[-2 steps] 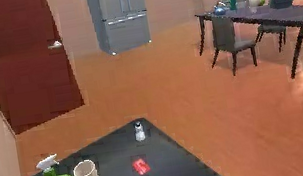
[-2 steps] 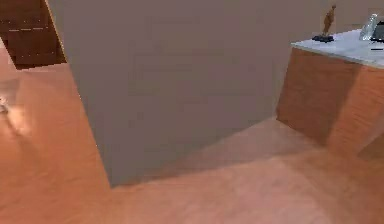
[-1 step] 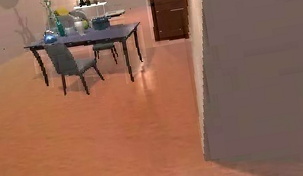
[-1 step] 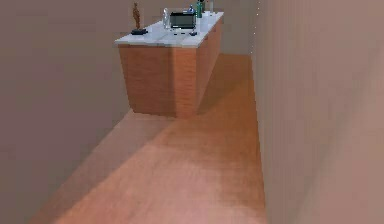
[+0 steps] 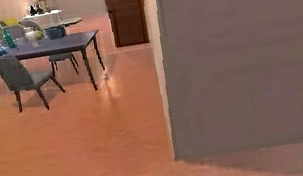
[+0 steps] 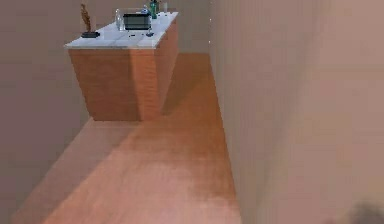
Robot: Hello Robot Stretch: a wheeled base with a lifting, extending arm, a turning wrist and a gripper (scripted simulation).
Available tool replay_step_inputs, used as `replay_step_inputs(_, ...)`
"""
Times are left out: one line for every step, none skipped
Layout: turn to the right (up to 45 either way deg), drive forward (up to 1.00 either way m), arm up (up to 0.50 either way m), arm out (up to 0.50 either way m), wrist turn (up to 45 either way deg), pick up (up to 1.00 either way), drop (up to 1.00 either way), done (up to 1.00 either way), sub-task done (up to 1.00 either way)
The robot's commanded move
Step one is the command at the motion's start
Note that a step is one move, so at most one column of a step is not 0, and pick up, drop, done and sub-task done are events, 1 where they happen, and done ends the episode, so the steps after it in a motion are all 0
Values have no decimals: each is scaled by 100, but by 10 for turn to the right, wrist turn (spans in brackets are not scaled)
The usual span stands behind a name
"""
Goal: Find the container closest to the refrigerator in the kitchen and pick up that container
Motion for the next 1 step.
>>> replay_step_inputs(0,60,0,0,0,0,0,0,0)
